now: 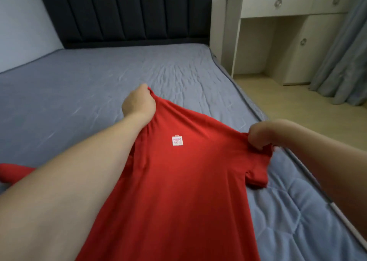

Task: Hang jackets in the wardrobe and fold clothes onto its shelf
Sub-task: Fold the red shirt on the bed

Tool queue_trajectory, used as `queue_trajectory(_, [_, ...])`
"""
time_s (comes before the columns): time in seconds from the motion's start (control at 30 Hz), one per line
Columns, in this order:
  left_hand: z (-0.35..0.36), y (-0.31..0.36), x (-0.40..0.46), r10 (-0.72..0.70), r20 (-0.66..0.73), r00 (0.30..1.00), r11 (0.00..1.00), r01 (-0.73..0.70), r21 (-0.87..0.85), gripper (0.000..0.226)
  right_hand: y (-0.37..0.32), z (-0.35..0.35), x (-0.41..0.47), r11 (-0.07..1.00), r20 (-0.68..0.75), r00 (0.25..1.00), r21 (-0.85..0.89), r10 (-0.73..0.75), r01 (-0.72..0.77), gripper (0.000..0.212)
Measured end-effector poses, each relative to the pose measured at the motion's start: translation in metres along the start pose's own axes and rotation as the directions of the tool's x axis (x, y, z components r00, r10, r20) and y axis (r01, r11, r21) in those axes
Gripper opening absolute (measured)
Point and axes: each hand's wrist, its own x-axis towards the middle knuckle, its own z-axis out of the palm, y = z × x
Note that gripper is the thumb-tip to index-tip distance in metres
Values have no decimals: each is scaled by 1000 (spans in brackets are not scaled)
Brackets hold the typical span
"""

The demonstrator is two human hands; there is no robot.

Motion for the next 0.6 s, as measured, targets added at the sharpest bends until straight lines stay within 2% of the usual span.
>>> queue_trajectory(0.07, [9, 6, 18, 63, -74, 995, 998, -60, 37, 23, -4, 1, 18, 997, -255, 967, 76, -5, 25, 18])
queue_trajectory(0.13, [23, 8, 28, 95, -87, 992, 993, -88, 80, 23, -6, 7, 33, 983, -469, 880, 184, 72, 18, 13])
queue_trajectory(0.2, [45, -1, 21, 48, 16, 999, 988, -50, 144, 26, -13, 19, 42, 979, -577, 798, 187, 175, -79, 33])
queue_trajectory(0.23, [60, -9, 8, 16, 93, 996, 984, -33, 178, 29, -20, 26, 44, 985, -634, 757, 151, 157, -78, 42])
queue_trajectory(0.3, [88, -27, -26, -2, 182, 983, 970, -43, 240, 35, -41, 42, 43, 991, -760, 650, 97, 16, 89, 53])
queue_trajectory(0.33, [96, -34, -39, 7, 175, 985, 965, -52, 256, 36, -54, 50, 39, 976, -782, 620, 79, -64, 201, 57])
queue_trajectory(0.37, [99, -39, -46, 17, 156, 988, 966, -57, 254, 36, -68, 61, 35, 951, -770, 624, 78, -133, 298, 60])
queue_trajectory(0.43, [96, -41, -45, 27, 196, 980, 973, -71, 220, 42, -92, 89, 28, 909, -653, 723, 125, -226, 397, 63])
queue_trajectory(0.5, [85, -45, -43, 62, 308, 949, 974, -124, 188, 55, -102, 114, 23, 917, -557, 797, 146, -234, 371, 67])
queue_trajectory(0.6, [59, -71, -51, 149, 409, 900, 965, -223, 139, 60, -104, 113, 25, 965, -527, 830, 66, -183, 255, 70])
